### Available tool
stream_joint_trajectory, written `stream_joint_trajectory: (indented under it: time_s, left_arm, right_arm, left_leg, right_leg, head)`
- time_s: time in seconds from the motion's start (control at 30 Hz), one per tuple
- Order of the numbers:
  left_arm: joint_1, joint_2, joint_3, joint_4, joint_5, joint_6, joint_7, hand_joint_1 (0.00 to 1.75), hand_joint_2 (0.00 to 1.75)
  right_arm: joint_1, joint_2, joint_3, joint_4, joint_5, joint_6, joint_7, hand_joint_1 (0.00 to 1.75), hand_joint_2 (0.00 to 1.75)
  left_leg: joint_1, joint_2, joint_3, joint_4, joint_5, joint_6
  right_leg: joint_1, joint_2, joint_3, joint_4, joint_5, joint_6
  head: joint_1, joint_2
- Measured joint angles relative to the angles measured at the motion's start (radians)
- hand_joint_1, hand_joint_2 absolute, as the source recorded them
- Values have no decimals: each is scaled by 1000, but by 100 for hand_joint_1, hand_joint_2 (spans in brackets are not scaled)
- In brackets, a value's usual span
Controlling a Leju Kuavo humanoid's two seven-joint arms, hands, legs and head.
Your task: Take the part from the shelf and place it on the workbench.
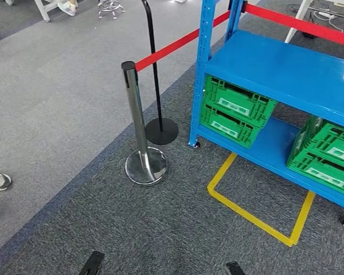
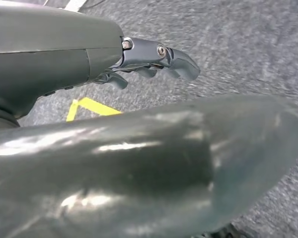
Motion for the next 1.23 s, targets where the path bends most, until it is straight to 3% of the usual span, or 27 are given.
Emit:
stream_joint_trajectory:
  time_s: [0.07, 0.1, 0.13, 0.17, 0.2, 0.23, 0.3, 0.37, 0.43, 0.5, 0.57, 0.63, 0.67, 0.7, 0.73, 0.8, 0.87, 0.93, 1.0, 1.07, 1.13, 1.17, 1.23]
  left_arm:
    - [2, 0, 0, 0, -1, -4, -4, 0, 0]
    - [4, 0, 0, 0, -2, -6, -6, 0, 0]
    - [5, 0, 0, 0, -3, -7, -7, 0, 0]
    - [6, 0, 0, 0, -4, -8, -9, 0, 0]
    - [6, -1, 0, 0, -6, -9, -11, 0, 0]
    - [6, -1, 0, 0, -8, -10, -13, 0, 0]
    - [5, -1, 0, 0, -13, -12, -16, 0, 0]
    - [3, -1, 0, 0, -17, -15, -18, 0, 0]
    - [1, -1, 0, 0, -18, -16, -18, 0, 0]
    - [0, -1, 0, 0, -20, -16, -19, 0, 0]
    - [2, -1, -1, 0, -21, -16, -20, 0, 0]
    - [5, -1, -1, 0, -24, -16, -20, 0, 0]
    - [6, -1, -1, 0, -25, -16, -20, 0, 0]
    - [5, -1, -1, 0, -27, -17, -20, 0, 0]
    - [4, -1, -1, 0, -28, -17, -19, 0, 0]
    - [3, -2, -2, 0, -29, -17, -19, 0, 0]
    - [3, -2, -2, 0, -30, -17, -19, 0, 0]
    - [1, -2, -2, 0, -30, -17, -19, 0, 0]
    - [-1, -2, -3, 0, -30, -17, -19, 0, 0]
    - [-1, -2, -3, 0, -31, -17, -19, 0, 0]
    - [2, -2, -3, 0, -31, -17, -19, 0, 0]
    - [4, -2, -3, 0, -31, -17, -19, 0, 0]
    - [4, -2, -3, 0, -31, -17, -19, 0, 0]
  right_arm:
    - [-2, 0, 0, 0, 2, -11, 8, 0, 0]
    - [-3, 0, 0, 0, 2, -16, 12, 0, 0]
    - [-2, 0, 0, 0, 3, -23, 18, 0, 0]
    - [0, 0, 0, 0, 3, -29, 26, 0, 0]
    - [1, 0, 0, 0, 4, -35, 34, 0, 0]
    - [2, 0, 0, 0, 4, -42, 42, 0, 0]
    - [2, 0, 0, 0, 6, -57, 59, 0, 0]
    - [3, 0, 0, 0, 7, -70, 73, 0, 0]
    - [9, 0, 0, 0, 8, -76, 81, 0, 0]
    - [16, -1, 0, 0, 8, -80, 86, 0, 0]
    - [14, -1, 0, 0, 10, -84, 89, 0, 0]
    - [11, -1, 0, 0, 11, -88, 94, 0, 0]
    - [12, 0, 0, 0, 11, -91, 98, 0, 0]
    - [14, -1, 0, 0, 11, -94, 102, 0, 0]
    - [16, -1, 0, 0, 11, -97, 105, 0, 0]
    - [15, -2, 0, 0, 10, -99, 108, 0, 0]
    - [11, -2, 0, 0, 10, -100, 109, 0, 0]
    - [10, -2, 0, 0, 10, -101, 109, 0, 0]
    - [12, -2, 0, 0, 10, -102, 110, 0, 0]
    - [10, -2, 0, 0, 10, -103, 110, 0, 0]
    - [8, -2, 0, 0, 10, -103, 110, 0, 0]
    - [8, -2, 0, 0, 10, -103, 110, 0, 0]
    - [10, -2, 0, 0, 10, -103, 110, 0, 0]
  left_leg:
    - [1, -40, -50, 109, -61, -6]
    - [2, -48, -83, 175, -89, -7]
    - [2, -51, -108, 224, -104, -7]
    - [2, -52, -120, 242, -99, -7]
    - [3, -54, -116, 229, -78, -6]
    - [5, -61, -92, 178, -43, -6]
    - [14, -107, -31, 49, 13, -6]
    - [18, -142, 2, -21, 26, -1]
    - [15, -130, 3, -27, 25, 12]
    - [14, -109, 5, -32, 28, 27]
    - [10, -81, 7, -34, 27, 39]
    - [4, -51, 7, -34, 25, 45]
    - [3, -38, 8, -34, 24, 46]
    - [2, -27, 10, -34, 22, 46]
    - [1, -16, 13, -34, 21, 45]
    - [-2, 3, 21, -33, 14, 38]
    - [-7, 18, 27, -31, 10, 28]
    - [-6, 33, 30, -33, 10, 18]
    - [-2, 14, 24, -17, -6, 5]
    - [0, -29, -16, 70, -59, -3]
    - [1, -48, -81, 201, -114, -5]
    - [1, -51, -102, 238, -120, -5]
    - [2, -53, -107, 238, -95, -4]
  right_leg:
    - [-3, 20, 1, -1, 4, -8]
    - [-3, 32, 0, -1, 4, -10]
    - [-3, 44, 0, -1, 4, -11]
    - [-3, 58, 0, -1, 5, -11]
    - [-3, 70, 1, -1, 5, -11]
    - [-5, 84, 2, -1, 5, -9]
    - [-6, 110, 0, 3, 4, -1]
    - [-6, 133, -8, 4, 6, 13]
    - [-11, 147, -17, -2, 11, 27]
    - [-10, 109, -34, 22, -6, 36]
    - [-6, 47, -86, 127, -64, 41]
    - [-6, 25, -149, 254, -119, 43]
    - [-6, 22, -161, 281, -122, 43]
    - [-6, 20, -152, 265, -106, 43]
    - [-5, 13, -123, 214, -75, 41]
    - [-3, -24, -45, 77, -19, 36]
    - [1, -45, -8, 12, -1, 27]
    - [4, -25, -10, 9, 2, 15]
    - [1, -5, -11, 5, 7, 3]
    - [-3, 15, -12, 2, 12, -7]
    - [-4, 38, -14, 2, 13, -12]
    - [-4, 51, -14, 3, 13, -12]
    - [-5, 72, -14, 3, 14, -12]
  head:
    - [-4, 0]
    - [-4, 0]
    - [-4, 0]
    - [-4, 0]
    - [-4, 0]
    - [-4, 0]
    - [-5, 0]
    - [-6, 0]
    - [-6, 0]
    - [0, 0]
    - [8, 0]
    - [9, 0]
    - [9, 0]
    - [9, 0]
    - [10, 0]
    - [10, 0]
    - [7, 0]
    - [5, 0]
    - [4, 0]
    - [0, 0]
    - [-1, 0]
    - [-1, 0]
    - [-1, 0]
